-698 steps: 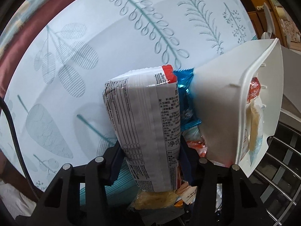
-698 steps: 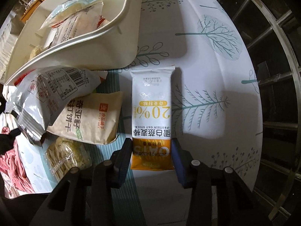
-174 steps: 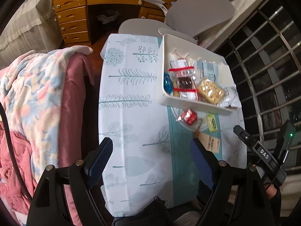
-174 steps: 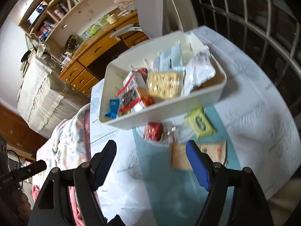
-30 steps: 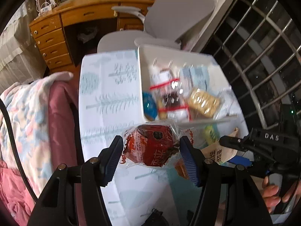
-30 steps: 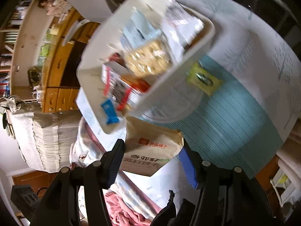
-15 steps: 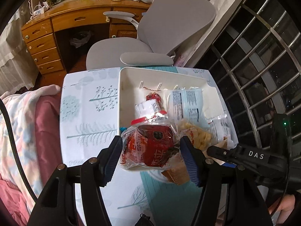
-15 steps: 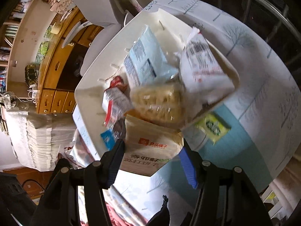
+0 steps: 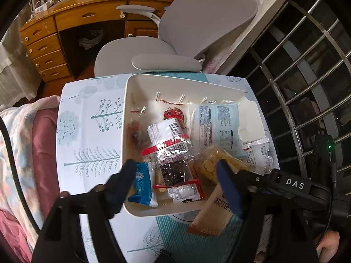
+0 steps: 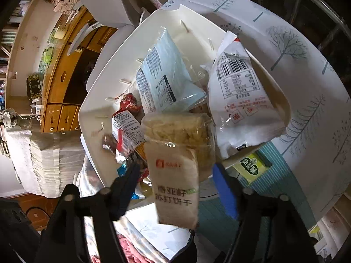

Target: Organize snacks

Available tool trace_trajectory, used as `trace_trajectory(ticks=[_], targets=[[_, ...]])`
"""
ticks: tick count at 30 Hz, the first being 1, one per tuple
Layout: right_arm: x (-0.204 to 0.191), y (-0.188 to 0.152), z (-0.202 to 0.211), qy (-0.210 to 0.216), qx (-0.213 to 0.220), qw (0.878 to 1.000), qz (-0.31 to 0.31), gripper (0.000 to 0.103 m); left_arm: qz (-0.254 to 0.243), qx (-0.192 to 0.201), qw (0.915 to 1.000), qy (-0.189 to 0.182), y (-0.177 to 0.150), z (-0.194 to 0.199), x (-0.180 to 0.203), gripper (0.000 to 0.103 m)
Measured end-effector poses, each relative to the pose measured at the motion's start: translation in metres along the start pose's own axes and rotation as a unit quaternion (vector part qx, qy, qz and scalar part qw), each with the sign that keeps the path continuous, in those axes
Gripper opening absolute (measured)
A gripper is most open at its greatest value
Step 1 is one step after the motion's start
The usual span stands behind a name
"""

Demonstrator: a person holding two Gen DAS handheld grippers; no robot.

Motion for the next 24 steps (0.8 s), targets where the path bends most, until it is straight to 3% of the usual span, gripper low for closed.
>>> trace_trajectory(ticks=[11,24], targets=[[-0.005,-0.043,0.032,0.037,0.019,0.999,0.002,0.083,0.024,0.006,0.9996,0.011,-0.033,0.047,-0.019,0.083],[0.02,-0.124,0.06,0.054,0.043,0.998,0.004,0.087,0.018,0.021,0.9996,0.008,-0.124,0.113,-0.027,0.086]])
Point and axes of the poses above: each gripper's, at about its wrist camera, not at the fingertips, and z roughly against the way its jaws point, x to its right, y to its top, the point moved 7 cm from there along -z, roughly the way its jaws point, and after that the axes turned 5 degrees about -x, right-handed, at the moved point
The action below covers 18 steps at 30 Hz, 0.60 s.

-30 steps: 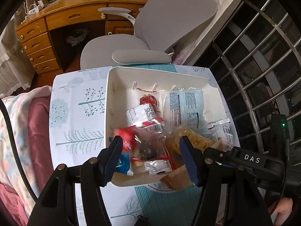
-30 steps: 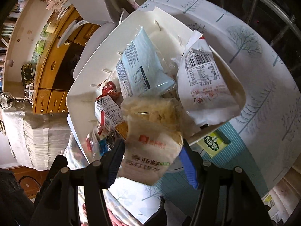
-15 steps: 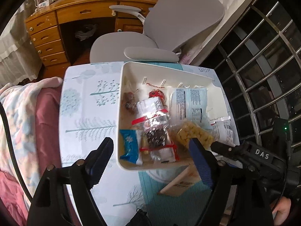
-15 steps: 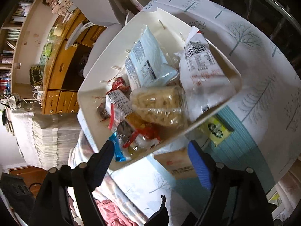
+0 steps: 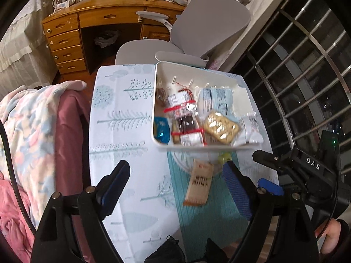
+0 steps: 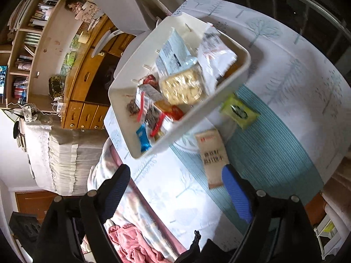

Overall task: Organize snacks
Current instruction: 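Move both open tools to the brown biscuit packet and green packet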

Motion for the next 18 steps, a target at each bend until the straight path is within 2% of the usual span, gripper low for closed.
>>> trace_trajectory(ticks=[9,15,18], targets=[[0.044,-0.045,0.011,-0.008,0.02,1.0,-0.015,0.087,-0.011,-0.006,0.9999,-0.001,-0.065,0.019,-0.006,0.086],[0.07,-0.056,0.017,-0.022,0.046,0.999,-0.009,0.087,-0.021,-0.016,0.9996,-0.012,-0.092,0.017,0.0,0.086],[0.077,-0.055,0.02,-0.04,0.06,0.997,0.022,0.087,-0.024,-0.022,0.9994,-0.01,-0.1,0.011,0.006,0.086]])
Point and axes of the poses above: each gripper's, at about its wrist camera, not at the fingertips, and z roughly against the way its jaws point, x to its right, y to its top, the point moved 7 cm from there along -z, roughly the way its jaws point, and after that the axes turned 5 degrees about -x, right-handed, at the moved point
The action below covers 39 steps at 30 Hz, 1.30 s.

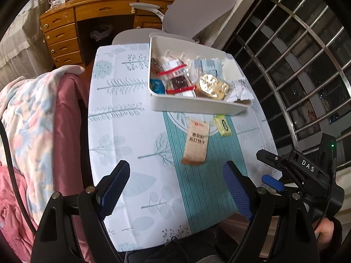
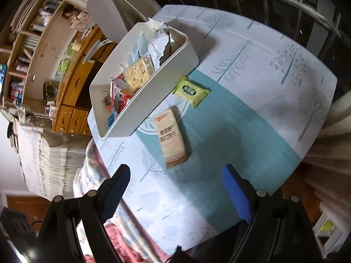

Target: Organize snacks

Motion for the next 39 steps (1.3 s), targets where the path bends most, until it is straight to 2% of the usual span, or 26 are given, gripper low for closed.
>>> trace_trajectory(ticks=[9,15,23,27,32,39], targets=[[0.011,0.023,-0.006,-0.043,0.035,0.993,0.109,0.087,-0.004,-0.012,0.9998,0.015,-0.005,-0.022,0.019,0.086],[0.015,0.047,-0.021,-0.051,0.024,0.983,0.178,0.086,-0.003,-0.023,0.999,0.039,-0.003,-0.05,0.034,0.086],[0.015,0.084,-0.047,-0.059,0.031,0.952,0.297,0.083,0.003,-0.024,0.9986,0.047,0.002,-0.1,0.058,0.086],[0.016,0.096,-0.067,-0.057,0.035,0.937,0.343,0.081,0.001,-0.032,0.9983,0.049,0.005,-0.137,0.067,0.086],[0.019,0.105,-0.097,-0.057,0.019,0.928,0.369,0.072,-0.004,-0.052,0.9966,0.064,0.004,-0.186,0.071,0.086],[0.015,0.11,-0.127,-0.051,0.004,0.919,0.39,0.067,-0.011,-0.078,0.993,0.088,0.004,-0.234,0.067,0.086]])
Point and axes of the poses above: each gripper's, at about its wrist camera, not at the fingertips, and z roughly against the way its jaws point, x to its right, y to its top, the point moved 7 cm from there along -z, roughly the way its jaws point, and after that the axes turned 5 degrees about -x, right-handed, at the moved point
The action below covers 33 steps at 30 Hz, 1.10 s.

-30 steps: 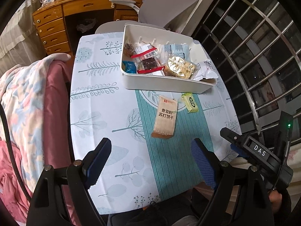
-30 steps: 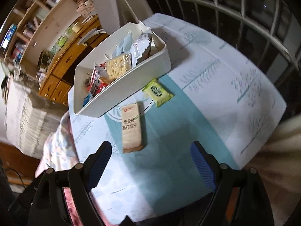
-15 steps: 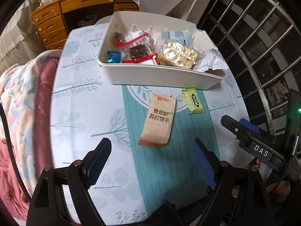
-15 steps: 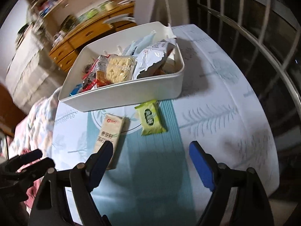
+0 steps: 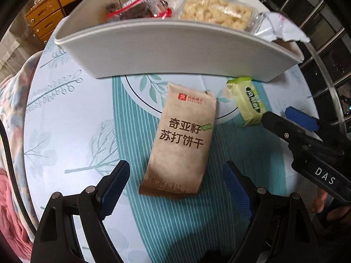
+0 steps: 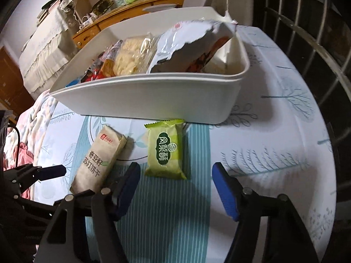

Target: Organize snacks

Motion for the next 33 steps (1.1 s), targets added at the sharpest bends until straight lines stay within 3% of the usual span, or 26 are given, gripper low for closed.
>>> trace_trajectory(ticks=[11,14,18,23,33], targets=[[-0.01,0.005,-0.021,-0.013,-0.013,0.999,0.035,0.058,-0.01,-0.011,0.9997,0.018,0.016,-0.027,0.0,0.082],[-0.013,0.007,-0.023,-0.018,-0.016,0.999,0.042,0.053,-0.018,-0.009,0.9995,0.025,0.028,-0.029,0.004,0.078],[-0.016,0.01,-0.024,-0.014,-0.025,0.999,0.035,0.039,-0.02,-0.009,0.9993,0.031,0.036,-0.029,0.003,0.062],[-0.012,0.014,-0.025,0.0,-0.053,0.999,-0.002,0.037,-0.017,-0.017,0.9995,0.023,0.042,-0.028,-0.002,0.055],[-0.009,0.007,-0.024,0.027,-0.123,0.989,-0.078,0.037,-0.009,-0.065,0.9978,-0.007,0.053,-0.025,-0.018,0.053]])
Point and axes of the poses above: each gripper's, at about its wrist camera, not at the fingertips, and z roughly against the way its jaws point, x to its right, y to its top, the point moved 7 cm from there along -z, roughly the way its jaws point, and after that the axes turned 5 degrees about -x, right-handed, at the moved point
